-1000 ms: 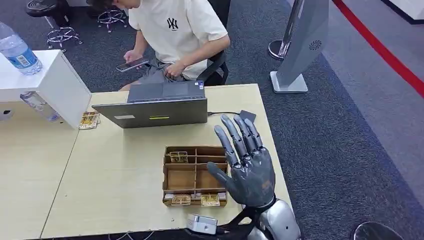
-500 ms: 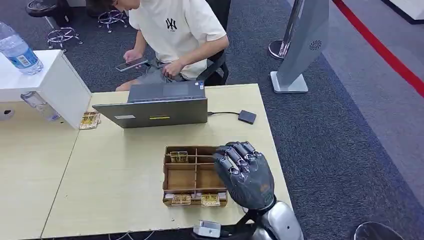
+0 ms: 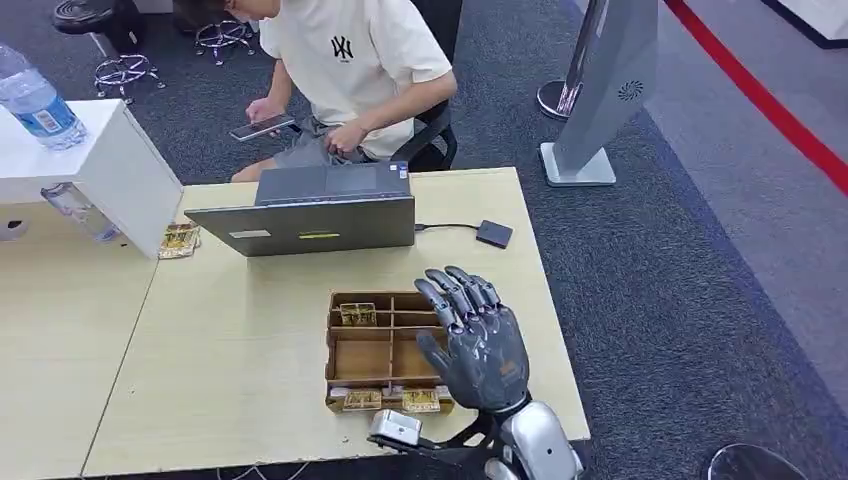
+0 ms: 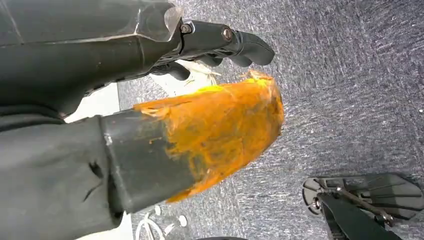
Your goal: Pass the card to the sensor for recognition and then transmit it.
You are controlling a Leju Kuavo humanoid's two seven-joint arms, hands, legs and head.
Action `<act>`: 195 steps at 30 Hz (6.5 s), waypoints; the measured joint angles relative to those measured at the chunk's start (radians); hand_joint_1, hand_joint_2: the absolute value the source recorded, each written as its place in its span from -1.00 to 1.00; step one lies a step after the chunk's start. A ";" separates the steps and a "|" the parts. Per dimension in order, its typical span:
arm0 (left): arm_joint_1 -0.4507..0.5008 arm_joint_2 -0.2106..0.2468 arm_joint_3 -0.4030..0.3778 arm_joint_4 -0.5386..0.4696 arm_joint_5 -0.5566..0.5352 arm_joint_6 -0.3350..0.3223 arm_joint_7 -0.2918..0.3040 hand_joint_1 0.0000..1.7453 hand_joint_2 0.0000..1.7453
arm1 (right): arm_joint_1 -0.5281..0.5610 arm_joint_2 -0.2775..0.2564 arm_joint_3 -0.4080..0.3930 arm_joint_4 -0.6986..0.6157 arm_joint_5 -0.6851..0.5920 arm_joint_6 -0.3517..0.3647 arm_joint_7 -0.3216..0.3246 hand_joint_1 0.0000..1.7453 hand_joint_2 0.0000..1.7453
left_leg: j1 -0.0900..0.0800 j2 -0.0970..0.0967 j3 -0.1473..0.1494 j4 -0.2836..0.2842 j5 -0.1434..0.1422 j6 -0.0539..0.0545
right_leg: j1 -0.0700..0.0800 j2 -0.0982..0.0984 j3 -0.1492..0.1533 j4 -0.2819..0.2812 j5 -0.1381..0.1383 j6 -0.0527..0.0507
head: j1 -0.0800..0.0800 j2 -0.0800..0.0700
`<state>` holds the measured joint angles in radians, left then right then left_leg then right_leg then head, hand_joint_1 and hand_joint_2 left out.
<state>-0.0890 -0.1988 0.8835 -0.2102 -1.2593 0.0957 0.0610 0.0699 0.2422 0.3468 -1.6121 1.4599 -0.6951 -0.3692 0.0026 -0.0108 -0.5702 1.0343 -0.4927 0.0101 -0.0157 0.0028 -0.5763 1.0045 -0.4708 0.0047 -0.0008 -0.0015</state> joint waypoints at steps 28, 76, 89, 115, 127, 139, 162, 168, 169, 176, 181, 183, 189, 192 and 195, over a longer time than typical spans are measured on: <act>0.000 0.001 0.013 0.000 -0.002 0.000 0.000 -1.00 -1.00 | -0.026 -0.025 0.051 0.061 -0.020 0.000 0.043 0.14 1.00 | 0.000 0.000 0.000 0.000 0.000 0.000 | 0.000 0.000 0.000 0.000 0.000 0.000 | 0.000 0.000; 0.000 0.000 0.014 0.000 -0.039 -0.007 0.001 -1.00 -1.00 | -0.123 0.002 0.026 0.339 -0.031 0.000 0.067 -0.04 1.00 | 0.000 0.000 0.000 0.000 0.000 0.000 | 0.000 0.000 0.000 0.000 0.000 0.000 | 0.000 0.000; 0.000 0.001 0.014 0.000 -0.043 -0.009 0.001 -1.00 -1.00 | -0.149 0.002 0.016 0.406 -0.023 0.000 0.107 0.00 1.00 | 0.000 0.000 0.000 0.000 0.000 0.000 | 0.000 0.000 0.000 0.000 0.000 0.000 | 0.000 0.000; 0.000 0.001 0.014 0.000 -0.053 -0.009 0.001 -1.00 -1.00 | -0.172 0.002 -0.024 0.441 -0.031 -0.001 0.111 0.94 1.00 | 0.000 0.000 0.000 0.000 0.000 0.000 | 0.000 0.000 0.000 0.000 0.000 0.000 | 0.000 0.000; 0.000 0.001 0.017 0.000 -0.048 -0.008 0.000 -1.00 -1.00 | -0.151 0.008 -0.053 0.386 -0.158 -0.002 0.000 0.92 1.00 | 0.000 0.000 0.000 0.000 0.000 0.000 | 0.000 0.000 0.000 0.000 0.000 0.000 | 0.000 0.000; 0.001 0.001 0.039 0.000 -0.033 -0.005 -0.011 -1.00 -1.00 | -0.082 0.003 -0.040 0.105 -0.390 -0.001 -0.037 0.94 1.00 | 0.000 0.000 0.000 0.000 0.000 0.000 | 0.000 0.000 0.000 0.000 0.000 0.000 | 0.000 0.000; 0.001 -0.001 0.052 0.000 -0.024 0.000 -0.019 -1.00 -1.00 | -0.051 -0.048 0.013 -0.052 -0.543 0.000 -0.016 1.00 1.00 | 0.000 0.000 0.000 0.000 0.000 0.000 | 0.000 0.000 0.000 0.000 0.000 0.000 | 0.000 0.000; 0.001 -0.003 0.055 0.000 -0.027 0.000 -0.020 -1.00 -1.00 | -0.064 -0.057 0.018 -0.052 -0.550 0.000 -0.008 1.00 1.00 | 0.000 0.000 0.000 0.000 0.000 0.000 | 0.000 0.000 0.000 0.000 0.000 0.000 | 0.000 0.000; 0.000 -0.003 0.055 0.000 -0.028 0.000 -0.020 -1.00 -1.00 | -0.070 -0.058 0.018 -0.052 -0.554 0.000 -0.007 1.00 1.00 | 0.000 0.000 0.000 0.000 0.000 0.000 | 0.000 0.000 0.000 0.000 0.000 0.000 | 0.000 0.000; 0.000 -0.004 0.055 0.000 -0.032 0.000 -0.021 -1.00 -1.00 | -0.093 -0.069 0.025 -0.052 -0.572 0.000 0.009 0.44 1.00 | 0.000 0.000 0.000 0.000 0.000 0.000 | 0.000 0.000 0.000 0.000 0.000 0.000 | 0.000 0.000; 0.000 -0.005 0.055 0.000 -0.032 0.000 -0.021 -1.00 -1.00 | -0.100 -0.076 0.042 -0.041 -0.563 0.000 0.022 -0.58 1.00 | 0.000 0.000 0.000 0.000 0.000 0.000 | 0.000 0.000 0.000 0.000 0.000 0.000 | 0.000 0.000; 0.000 -0.005 0.056 0.000 -0.032 0.000 -0.021 -1.00 -1.00 | -0.101 -0.079 0.060 -0.032 -0.554 0.001 0.028 -0.60 1.00 | 0.000 0.000 0.000 0.000 0.000 0.000 | 0.000 0.000 0.000 0.000 0.000 0.000 | 0.000 0.000; 0.000 -0.005 0.059 0.000 -0.021 0.002 -0.021 -1.00 -1.00 | -0.098 -0.089 0.148 0.003 -0.512 0.008 0.050 -0.02 1.00 | 0.000 0.000 0.000 0.000 0.000 0.000 | 0.000 0.000 0.000 0.000 0.000 0.000 | 0.000 0.000; 0.000 -0.005 0.065 0.000 -0.018 0.005 -0.021 -1.00 -1.00 | -0.090 -0.095 0.198 0.020 -0.501 0.018 0.055 0.10 1.00 | 0.000 0.000 0.000 0.000 0.000 0.000 | 0.000 0.000 0.000 0.000 0.000 0.000 | 0.000 0.000; 0.000 -0.005 0.073 0.000 -0.012 0.011 -0.021 -1.00 -1.00 | -0.077 -0.108 0.242 0.035 -0.498 0.030 0.059 0.00 1.00 | 0.000 0.000 0.000 0.000 0.000 0.000 | 0.000 0.000 0.000 0.000 0.000 0.000 | 0.000 0.000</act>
<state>-0.0890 -0.2041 0.9563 -0.2102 -1.2715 0.1068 0.0401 -0.0075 0.1340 0.5886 -1.5766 0.9621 -0.6649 -0.3105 0.0027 -0.0107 -0.5702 1.0343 -0.4927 0.0101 -0.0157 0.0029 -0.5765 1.0044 -0.4710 0.0048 -0.0011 -0.0015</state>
